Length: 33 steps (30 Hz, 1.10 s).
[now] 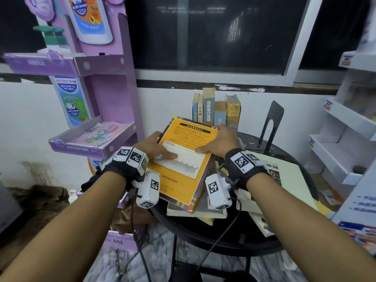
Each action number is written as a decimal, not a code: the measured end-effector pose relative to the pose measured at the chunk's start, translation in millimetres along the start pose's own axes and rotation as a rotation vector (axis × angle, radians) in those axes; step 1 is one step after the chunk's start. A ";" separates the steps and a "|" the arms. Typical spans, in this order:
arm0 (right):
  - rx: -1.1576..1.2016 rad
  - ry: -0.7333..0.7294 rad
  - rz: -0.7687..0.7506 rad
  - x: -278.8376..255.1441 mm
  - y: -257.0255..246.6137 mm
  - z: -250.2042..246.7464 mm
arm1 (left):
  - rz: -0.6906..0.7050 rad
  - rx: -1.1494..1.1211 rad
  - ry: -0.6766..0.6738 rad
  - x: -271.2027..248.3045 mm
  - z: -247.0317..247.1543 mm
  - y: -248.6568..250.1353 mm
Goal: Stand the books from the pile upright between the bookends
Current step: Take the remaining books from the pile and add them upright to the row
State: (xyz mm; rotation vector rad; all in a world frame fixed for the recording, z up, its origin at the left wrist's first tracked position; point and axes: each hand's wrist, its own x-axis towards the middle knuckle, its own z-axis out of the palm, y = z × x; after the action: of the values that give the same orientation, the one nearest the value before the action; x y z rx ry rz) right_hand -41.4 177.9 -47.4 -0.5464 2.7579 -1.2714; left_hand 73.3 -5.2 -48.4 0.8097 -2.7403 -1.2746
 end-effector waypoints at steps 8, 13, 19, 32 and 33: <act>0.110 0.124 -0.159 -11.6 -18.8 -33.9 | 0.175 -0.157 0.127 -11.0 -7.1 20.8; 0.063 0.219 -0.295 -22.1 -29.1 -48.3 | 0.283 -0.210 0.167 -11.0 0.3 32.1; 0.016 0.256 -0.403 -29.3 -22.7 -59.3 | 0.340 -0.349 0.159 -2.3 22.0 37.4; 0.081 0.201 -0.480 -26.5 -17.0 -64.2 | 0.424 -0.681 0.156 10.8 18.3 42.8; 0.098 0.174 -0.476 -26.8 -18.3 -67.5 | 0.434 -0.698 0.149 11.3 19.2 40.3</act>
State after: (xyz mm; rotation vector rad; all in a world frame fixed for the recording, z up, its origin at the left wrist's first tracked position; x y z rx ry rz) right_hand -24.2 225.0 8.1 -1.1897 2.7776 -1.5988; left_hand 41.2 24.7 -34.6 0.2173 -1.9578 -1.7741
